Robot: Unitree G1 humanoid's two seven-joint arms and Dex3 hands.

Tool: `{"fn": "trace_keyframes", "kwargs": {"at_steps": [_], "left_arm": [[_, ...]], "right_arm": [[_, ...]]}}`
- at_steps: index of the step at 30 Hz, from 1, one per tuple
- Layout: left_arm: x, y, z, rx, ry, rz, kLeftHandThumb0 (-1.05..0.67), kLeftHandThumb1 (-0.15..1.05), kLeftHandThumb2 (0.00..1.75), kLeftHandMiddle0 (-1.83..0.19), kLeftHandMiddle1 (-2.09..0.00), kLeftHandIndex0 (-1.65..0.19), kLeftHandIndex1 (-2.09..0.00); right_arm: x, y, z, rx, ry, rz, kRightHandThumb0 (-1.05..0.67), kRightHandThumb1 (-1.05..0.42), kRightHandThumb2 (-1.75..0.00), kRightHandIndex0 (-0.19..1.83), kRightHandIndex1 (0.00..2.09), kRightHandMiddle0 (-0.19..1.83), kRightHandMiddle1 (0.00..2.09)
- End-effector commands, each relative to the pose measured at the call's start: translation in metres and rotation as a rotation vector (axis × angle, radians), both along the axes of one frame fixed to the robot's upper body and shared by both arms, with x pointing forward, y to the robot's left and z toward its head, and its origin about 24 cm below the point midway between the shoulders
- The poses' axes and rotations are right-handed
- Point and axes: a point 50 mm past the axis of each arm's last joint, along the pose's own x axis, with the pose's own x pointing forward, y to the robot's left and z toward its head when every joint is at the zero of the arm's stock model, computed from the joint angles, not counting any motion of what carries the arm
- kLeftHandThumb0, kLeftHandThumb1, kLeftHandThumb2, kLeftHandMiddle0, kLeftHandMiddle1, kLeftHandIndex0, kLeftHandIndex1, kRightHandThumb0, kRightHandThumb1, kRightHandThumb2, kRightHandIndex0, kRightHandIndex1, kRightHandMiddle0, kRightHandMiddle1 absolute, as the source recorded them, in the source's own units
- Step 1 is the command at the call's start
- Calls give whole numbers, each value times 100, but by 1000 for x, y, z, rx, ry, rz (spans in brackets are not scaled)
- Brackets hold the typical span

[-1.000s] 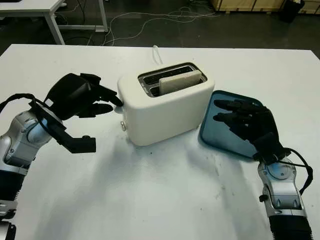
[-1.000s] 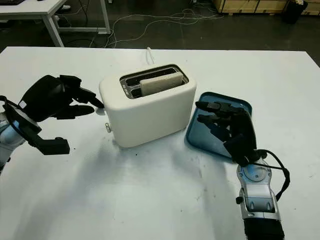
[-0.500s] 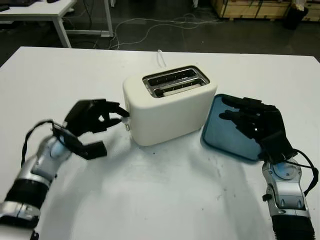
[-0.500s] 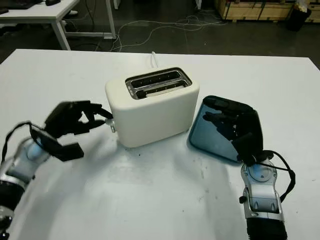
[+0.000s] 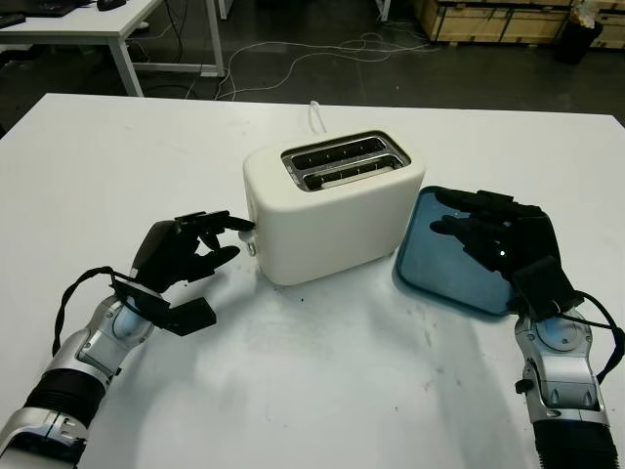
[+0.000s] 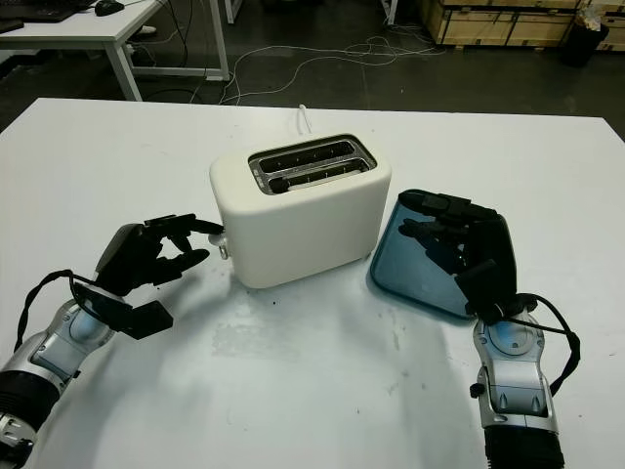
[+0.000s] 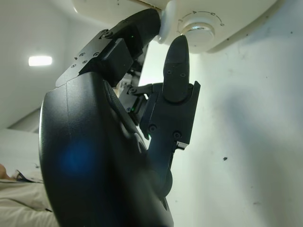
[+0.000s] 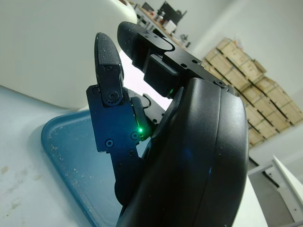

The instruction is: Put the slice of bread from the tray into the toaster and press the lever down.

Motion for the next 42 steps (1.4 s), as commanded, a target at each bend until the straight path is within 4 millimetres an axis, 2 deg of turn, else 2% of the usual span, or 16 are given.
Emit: {"fn": "trace_keyframes", "kwargs": {"at_steps": [1,11,20,30,35,42], "left_arm": [[-25,-31,-61,253,308,-175,-32,92,33,-63,-138,-84,-44],[-15,-23,-30,294,217,-234,-29,92,30,-63,-148,-84,-47],[-8,-31,-10,393,154,-324,-32,92,26,-65,-150,-84,-55],[-6,-35,-6,448,161,-363,-33,92,22,-71,-139,-84,-59],[-6,-36,-8,456,172,-373,-34,92,26,-71,-131,-85,-58],[-8,-38,-10,463,165,-382,-36,92,27,-73,-131,-86,-60]], "right_arm": [[1,-2,3,-18,-16,-6,-47,-92,-15,105,41,105,0],[1,-1,1,-6,-13,-1,-45,-92,-15,105,43,105,0],[1,-1,1,-5,-12,0,-47,-92,-16,103,47,105,0],[0,-1,2,-12,-14,3,-46,-92,-16,102,49,105,0],[0,-1,2,-25,-21,3,-45,-92,-16,102,50,105,0],[0,0,1,-13,-16,5,-46,-92,-16,101,51,106,1]]}}
